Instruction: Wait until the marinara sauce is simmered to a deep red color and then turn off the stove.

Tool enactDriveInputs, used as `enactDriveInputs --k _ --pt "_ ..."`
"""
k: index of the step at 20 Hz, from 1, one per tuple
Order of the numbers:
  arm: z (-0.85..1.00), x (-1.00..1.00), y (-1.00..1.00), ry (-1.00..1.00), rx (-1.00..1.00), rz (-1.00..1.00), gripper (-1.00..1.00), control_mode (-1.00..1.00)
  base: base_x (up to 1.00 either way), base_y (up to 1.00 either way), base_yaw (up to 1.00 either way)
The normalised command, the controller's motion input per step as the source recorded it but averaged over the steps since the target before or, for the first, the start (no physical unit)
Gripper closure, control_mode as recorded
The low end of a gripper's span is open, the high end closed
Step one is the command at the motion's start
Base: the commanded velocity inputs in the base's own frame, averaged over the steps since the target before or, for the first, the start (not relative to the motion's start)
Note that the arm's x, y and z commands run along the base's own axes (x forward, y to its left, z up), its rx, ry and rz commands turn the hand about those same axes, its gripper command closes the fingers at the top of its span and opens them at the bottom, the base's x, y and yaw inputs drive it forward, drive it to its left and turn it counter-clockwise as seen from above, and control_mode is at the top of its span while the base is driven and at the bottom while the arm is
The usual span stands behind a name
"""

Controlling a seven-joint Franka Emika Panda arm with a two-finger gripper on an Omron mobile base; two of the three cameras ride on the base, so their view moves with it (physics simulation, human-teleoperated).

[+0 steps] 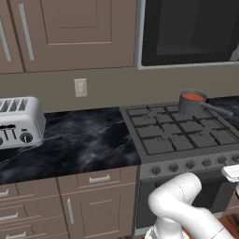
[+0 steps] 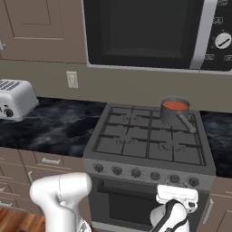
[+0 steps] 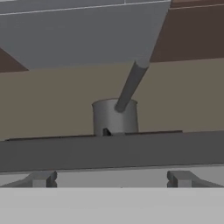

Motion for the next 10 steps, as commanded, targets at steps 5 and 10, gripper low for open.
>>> enactDriveInputs --k 5,10 --pt "-0.12 0.14 0.0 0.0 0.0 0.04 -1.0 -1.0 0.0 0.0 0.0" --pt "-0.11 0.09 0.0 0.0 0.0 0.05 -1.0 -1.0 0.0 0.0 0.0"
